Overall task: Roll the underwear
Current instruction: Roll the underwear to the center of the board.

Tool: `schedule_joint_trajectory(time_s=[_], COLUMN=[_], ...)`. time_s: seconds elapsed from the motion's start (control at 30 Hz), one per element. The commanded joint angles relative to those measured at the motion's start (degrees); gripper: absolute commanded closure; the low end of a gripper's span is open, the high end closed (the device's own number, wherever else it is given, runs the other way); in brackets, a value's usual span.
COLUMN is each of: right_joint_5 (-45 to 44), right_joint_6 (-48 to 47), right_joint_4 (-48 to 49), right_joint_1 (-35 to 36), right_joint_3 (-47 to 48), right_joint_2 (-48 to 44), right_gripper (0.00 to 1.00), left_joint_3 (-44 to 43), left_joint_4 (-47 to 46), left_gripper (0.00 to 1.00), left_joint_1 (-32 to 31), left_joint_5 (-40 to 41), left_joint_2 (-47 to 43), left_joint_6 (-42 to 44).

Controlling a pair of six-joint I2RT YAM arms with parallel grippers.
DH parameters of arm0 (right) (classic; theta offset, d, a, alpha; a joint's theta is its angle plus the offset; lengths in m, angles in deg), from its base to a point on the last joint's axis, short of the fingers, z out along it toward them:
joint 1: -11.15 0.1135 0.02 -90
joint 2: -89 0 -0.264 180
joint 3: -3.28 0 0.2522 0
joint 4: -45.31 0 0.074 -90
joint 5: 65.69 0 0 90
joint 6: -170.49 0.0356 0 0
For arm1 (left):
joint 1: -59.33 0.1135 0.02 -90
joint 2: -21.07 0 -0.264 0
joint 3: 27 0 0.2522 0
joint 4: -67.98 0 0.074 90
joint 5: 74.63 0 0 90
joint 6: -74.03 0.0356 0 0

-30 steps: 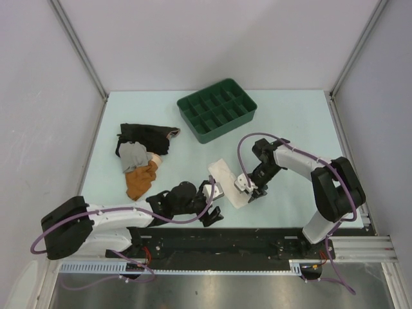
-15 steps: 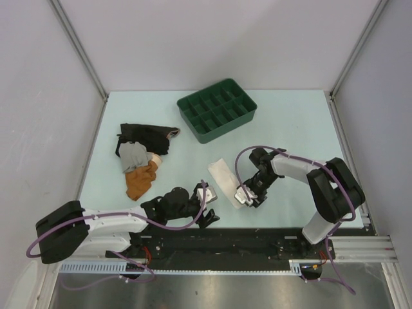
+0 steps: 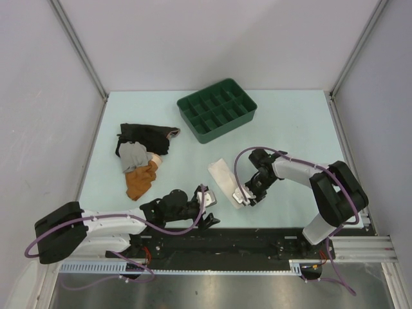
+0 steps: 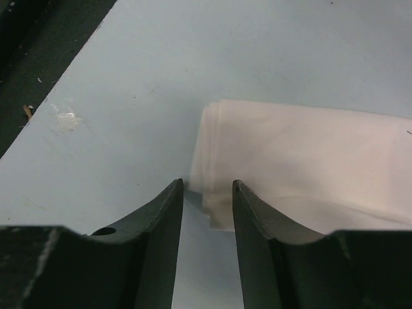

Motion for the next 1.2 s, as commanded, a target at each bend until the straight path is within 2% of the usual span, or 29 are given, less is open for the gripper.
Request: schedule_joint_trajectory(time_s=[0.0, 0.13, 0.3, 0.73, 0.87, 1.0, 1.17], right_joint_5=[-8.23, -6.56, -7.96, -13.76, -11.74, -9.90, -8.49], right_joint_6=[2.13, 3.63, 4.86, 13.20, 13.91, 18.56, 19.10], right_joint_4=[7.88, 7.00, 6.12, 8.15, 3.32, 0.85, -4.16], right_joint_1=[0.44, 1.05, 2.99, 5.89, 5.89, 5.98, 5.80], right_joint_3=[-2.28, -2.10, -2.19, -1.93, 0.44, 3.08, 5.02], right_joint_2=[2.17, 0.68, 0.94, 5.33, 5.86, 5.86, 6.48], right_gripper=[0.58, 0.49, 0.49, 0.74, 0.81, 0.84, 0.89], left_joint_3=[0.68, 0.59, 0.15, -0.02, -0.29, 0.50, 4.98], left_joint_4=[-3.61, -3.88, -4.14, -3.35, -5.45, -7.74, -10.91], left_gripper=[0.18, 0.18, 0.18, 0.17, 0.18, 0.17, 0.18], left_joint_1=[-1.13, -1.40, -1.66, -4.30, -5.44, -6.23, -6.23], left_joint_5=[-1.73, -1.82, -1.73, 0.73, 1.26, 3.10, 7.92], left_joint_2=[-1.35, -0.30, 0.41, -0.21, 1.55, 2.17, -3.88], left_joint_6=[3.20, 3.38, 3.47, 5.93, 7.24, 7.51, 7.33])
